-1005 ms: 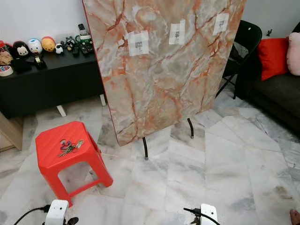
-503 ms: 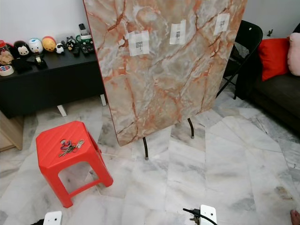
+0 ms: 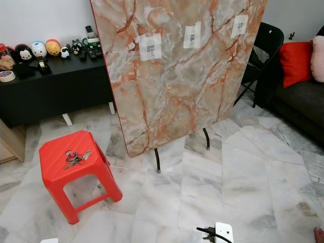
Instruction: Hang keys on a hook
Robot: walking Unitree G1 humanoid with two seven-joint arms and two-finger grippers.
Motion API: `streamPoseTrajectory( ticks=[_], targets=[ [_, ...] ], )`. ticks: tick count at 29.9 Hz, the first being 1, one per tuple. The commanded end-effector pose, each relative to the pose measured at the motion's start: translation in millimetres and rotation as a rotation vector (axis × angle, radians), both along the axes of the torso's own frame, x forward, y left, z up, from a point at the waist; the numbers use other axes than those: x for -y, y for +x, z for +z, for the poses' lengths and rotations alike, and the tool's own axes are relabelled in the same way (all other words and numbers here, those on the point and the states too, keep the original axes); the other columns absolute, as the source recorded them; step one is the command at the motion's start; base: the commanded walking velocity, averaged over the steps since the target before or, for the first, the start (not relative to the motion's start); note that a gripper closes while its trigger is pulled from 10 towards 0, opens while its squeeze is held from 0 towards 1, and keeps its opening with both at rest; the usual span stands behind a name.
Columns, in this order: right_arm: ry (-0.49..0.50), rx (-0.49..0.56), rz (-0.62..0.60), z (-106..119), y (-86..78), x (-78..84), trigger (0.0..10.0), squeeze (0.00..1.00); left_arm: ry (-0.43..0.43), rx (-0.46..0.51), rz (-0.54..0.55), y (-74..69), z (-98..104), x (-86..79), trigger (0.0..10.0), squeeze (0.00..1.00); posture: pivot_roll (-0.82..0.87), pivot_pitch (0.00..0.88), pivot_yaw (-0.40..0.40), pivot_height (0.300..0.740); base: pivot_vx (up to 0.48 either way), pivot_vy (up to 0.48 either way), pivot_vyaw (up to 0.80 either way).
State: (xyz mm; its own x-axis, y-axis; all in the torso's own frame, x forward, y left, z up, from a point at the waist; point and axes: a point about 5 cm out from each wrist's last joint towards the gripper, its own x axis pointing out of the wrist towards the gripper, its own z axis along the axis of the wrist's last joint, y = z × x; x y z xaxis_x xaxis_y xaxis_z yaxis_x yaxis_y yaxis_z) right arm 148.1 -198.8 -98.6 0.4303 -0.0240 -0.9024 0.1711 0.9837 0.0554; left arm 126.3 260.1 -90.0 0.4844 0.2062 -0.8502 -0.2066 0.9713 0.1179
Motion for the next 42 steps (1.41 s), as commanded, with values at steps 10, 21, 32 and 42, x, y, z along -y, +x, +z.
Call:
streamPoseTrajectory(
  ticks=[10,21,32,42],
  targets=[
    [0.002,0.035,-0.034,2,4.5,3.0,10.0,0.0,-0.024,-0.05,-0.01,-8.7,-7,10.6,10.0,0.0,0.07,0.0,-0.032,0.74,0.0,0.0,0.16],
    [0.018,0.068,-0.071,4,10.0,1.1,10.0,0.0,-0.035,-0.025,0.024,-2.6,-5,13.4,10.0,0.0,0.07,0.0,-0.031,0.74,0.124,0.0,0.0],
    [0.034,0.085,-0.103,5,12.0,1.4,10.0,0.0,-0.056,-0.018,0.033,-2.6,-5,13.3,10.0,0.0,0.07,0.0,-0.04,0.74,0.305,0.0,0.31],
    [0.041,0.094,-0.106,6,12.8,1.7,10.0,0.0,-0.059,-0.014,0.043,-2.4,-5,11.2,10.0,0.0,0.07,0.0,-0.04,0.74,0.304,0.0,0.0]
  ],
)
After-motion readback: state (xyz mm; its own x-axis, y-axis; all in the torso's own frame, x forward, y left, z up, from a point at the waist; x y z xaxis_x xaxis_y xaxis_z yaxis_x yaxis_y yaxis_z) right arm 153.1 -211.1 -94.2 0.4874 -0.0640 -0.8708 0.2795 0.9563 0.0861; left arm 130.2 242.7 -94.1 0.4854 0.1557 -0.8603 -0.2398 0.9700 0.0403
